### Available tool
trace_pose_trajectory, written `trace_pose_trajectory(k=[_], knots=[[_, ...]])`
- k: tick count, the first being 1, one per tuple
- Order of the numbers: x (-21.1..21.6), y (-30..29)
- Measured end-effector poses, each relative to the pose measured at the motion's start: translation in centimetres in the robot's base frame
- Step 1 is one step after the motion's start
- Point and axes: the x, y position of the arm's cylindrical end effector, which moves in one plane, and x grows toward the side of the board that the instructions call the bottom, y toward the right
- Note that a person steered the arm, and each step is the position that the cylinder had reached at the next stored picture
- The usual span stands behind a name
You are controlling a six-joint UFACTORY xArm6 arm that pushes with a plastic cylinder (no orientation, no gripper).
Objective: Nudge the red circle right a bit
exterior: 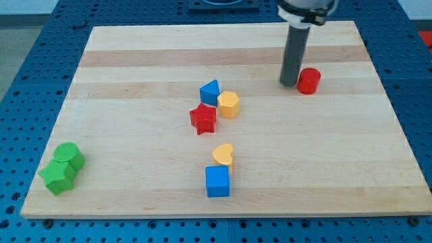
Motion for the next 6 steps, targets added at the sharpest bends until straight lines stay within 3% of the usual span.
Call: trace_pose_trajectory(k=[2, 6], knots=[[0.0, 4.6], [-0.8, 0.8]])
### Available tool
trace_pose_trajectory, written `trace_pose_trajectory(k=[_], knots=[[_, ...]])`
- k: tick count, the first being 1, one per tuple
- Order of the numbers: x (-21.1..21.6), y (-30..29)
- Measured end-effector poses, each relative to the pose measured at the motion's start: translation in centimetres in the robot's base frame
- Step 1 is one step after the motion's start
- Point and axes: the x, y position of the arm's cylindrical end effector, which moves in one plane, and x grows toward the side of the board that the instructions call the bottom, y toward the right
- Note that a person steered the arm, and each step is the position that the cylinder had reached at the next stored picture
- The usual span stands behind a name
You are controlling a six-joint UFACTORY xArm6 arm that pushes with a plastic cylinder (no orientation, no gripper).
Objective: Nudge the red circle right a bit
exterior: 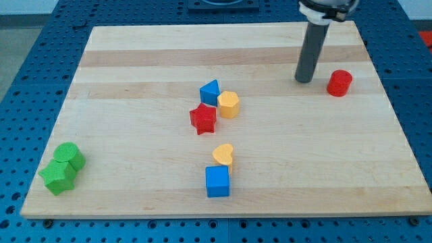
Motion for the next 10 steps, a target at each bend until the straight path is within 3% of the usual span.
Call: trace_pose_trajectory(k=[8, 9, 10], knots=[[1.3, 4.2], [0.2, 3.7], [-4.5, -0.1]])
